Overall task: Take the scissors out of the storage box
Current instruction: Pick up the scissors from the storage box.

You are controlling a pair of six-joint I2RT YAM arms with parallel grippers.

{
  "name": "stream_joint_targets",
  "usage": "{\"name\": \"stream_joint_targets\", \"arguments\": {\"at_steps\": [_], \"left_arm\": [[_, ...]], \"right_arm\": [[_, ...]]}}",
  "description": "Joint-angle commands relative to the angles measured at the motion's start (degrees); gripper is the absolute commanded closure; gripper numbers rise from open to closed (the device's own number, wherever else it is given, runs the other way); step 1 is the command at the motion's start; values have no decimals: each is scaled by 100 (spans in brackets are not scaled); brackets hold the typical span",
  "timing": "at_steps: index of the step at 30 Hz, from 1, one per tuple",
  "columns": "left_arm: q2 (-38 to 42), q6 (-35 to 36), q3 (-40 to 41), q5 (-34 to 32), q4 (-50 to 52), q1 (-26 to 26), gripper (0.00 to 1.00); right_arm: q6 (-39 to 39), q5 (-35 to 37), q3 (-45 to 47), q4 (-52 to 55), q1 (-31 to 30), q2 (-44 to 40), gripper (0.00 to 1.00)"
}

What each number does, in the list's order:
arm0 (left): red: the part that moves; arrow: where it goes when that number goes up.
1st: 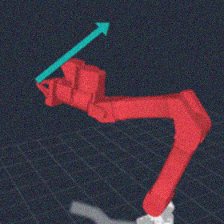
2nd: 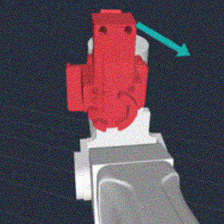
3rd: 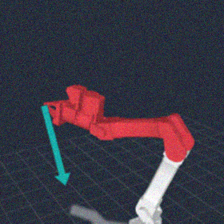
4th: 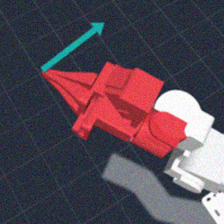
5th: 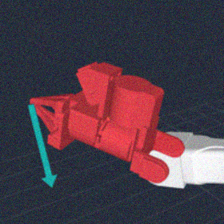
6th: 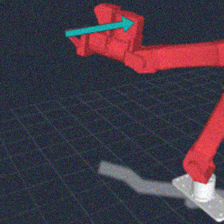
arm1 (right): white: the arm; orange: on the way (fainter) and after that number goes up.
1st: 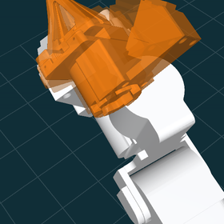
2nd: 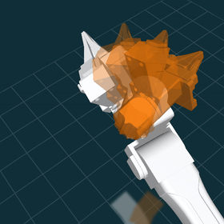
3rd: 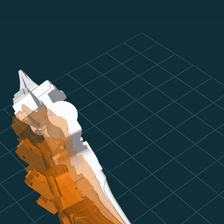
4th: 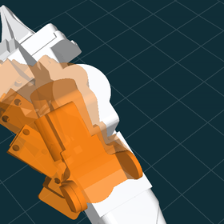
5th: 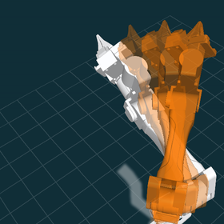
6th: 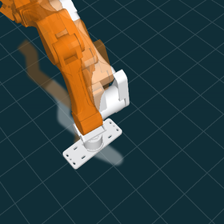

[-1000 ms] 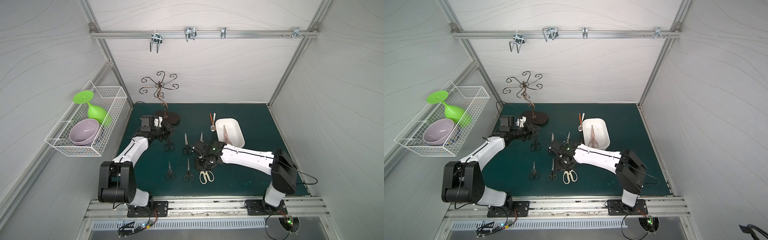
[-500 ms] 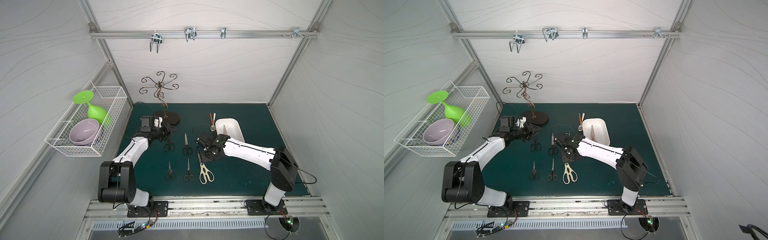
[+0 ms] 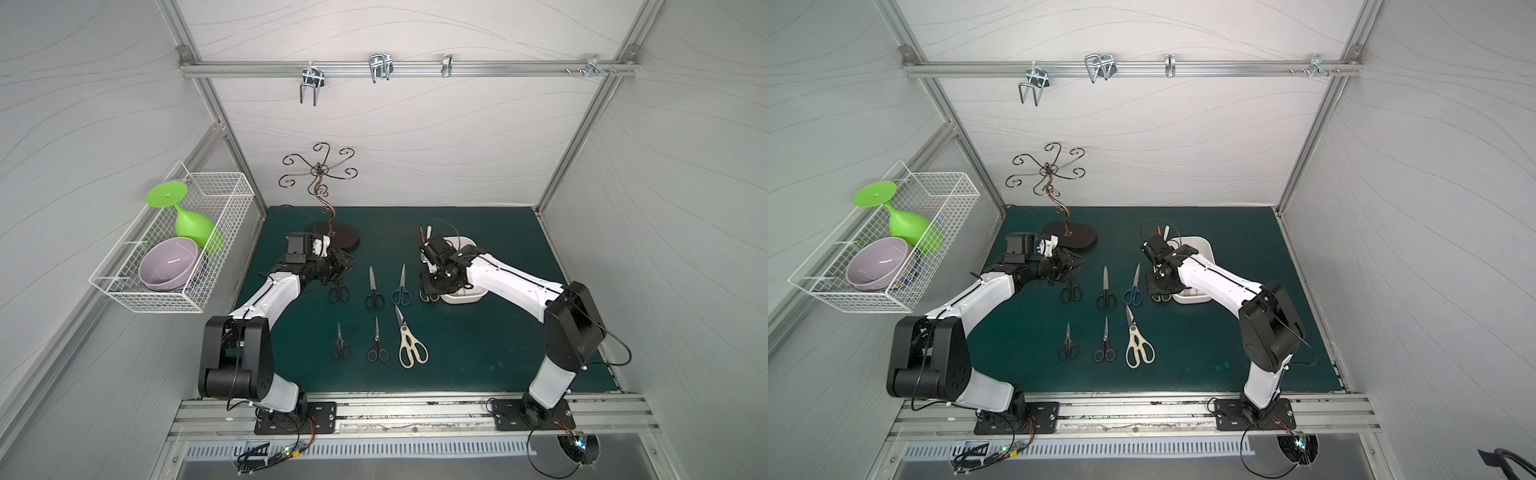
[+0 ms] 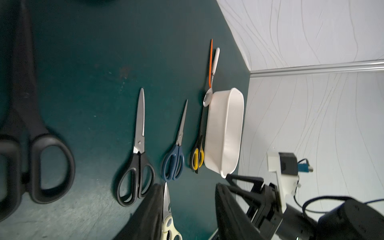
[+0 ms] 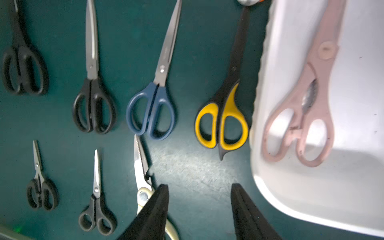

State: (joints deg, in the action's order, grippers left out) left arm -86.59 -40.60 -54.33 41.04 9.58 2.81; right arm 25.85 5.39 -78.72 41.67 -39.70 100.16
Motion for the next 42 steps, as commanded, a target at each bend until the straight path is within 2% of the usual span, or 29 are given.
{"name": "stream_joint_targets", "arguments": {"at_steps": [1,7,16,33,42], "left_arm": [[-236,71,-301,317,37,270,55],[-503,94,-632,525,182,662,55],[-857,28,-956,671,177,966,55],[-1094,22,-1106,686,254,1029,55],[-1131,-8,-1181,642,263,1072,55]], "right_arm": [[-350,-95,-65,-68,480,-6,47],[-764,-440,-138,27,1286,386,50],[-1322,-289,-71,148,1801,807,52],[-1533,-298,248,-24,1913,1014,55],[-1403,30,278,-243,1909,1282,57]]}}
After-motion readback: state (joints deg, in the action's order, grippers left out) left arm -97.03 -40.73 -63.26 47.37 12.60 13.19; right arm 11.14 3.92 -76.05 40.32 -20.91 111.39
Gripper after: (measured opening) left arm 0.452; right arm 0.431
